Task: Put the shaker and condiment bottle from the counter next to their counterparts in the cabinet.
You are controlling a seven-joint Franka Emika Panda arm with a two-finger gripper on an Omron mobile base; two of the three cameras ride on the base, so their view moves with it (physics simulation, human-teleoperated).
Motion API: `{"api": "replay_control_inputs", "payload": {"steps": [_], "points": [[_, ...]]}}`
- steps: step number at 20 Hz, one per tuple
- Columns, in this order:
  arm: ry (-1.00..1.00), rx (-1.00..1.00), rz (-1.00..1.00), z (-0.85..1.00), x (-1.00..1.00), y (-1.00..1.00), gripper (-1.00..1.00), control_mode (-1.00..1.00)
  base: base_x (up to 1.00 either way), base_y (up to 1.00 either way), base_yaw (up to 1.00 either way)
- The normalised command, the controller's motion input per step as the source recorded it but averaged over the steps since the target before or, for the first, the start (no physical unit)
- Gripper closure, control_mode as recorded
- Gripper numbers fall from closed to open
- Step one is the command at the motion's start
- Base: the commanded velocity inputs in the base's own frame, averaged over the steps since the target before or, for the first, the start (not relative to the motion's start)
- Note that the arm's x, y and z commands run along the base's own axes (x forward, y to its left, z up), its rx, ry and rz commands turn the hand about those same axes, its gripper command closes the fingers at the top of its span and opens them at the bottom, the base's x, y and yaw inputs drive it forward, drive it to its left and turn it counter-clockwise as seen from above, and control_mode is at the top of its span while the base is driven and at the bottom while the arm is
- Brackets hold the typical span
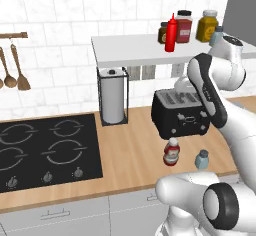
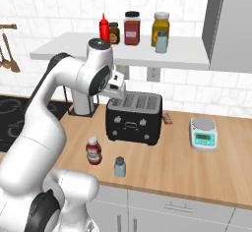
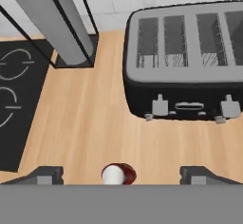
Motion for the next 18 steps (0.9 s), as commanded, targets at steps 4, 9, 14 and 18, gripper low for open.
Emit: {"api": "replay_control_inputs", "payload": {"steps": [4,9,14,18], "points": [[-0.01,-0.02,0.12,-0.01,-0.22,-0.74,-1.0,-1.0,0.0,0.0,0.0],[-0.06,0.0,0.24,-0.01,-0.28,-0.96,-1.0,-1.0,0.0,0.0,0.0],[-0.07,0.0,0.25,-0.1,-0.33,-1.0,-1.0,-1.0,0.0,0.0,0.0],[-0.17,0.01,0.37,-0.2,-0.19,-0.72,-1.0,-1.0,0.0,0.0,0.0]]}}
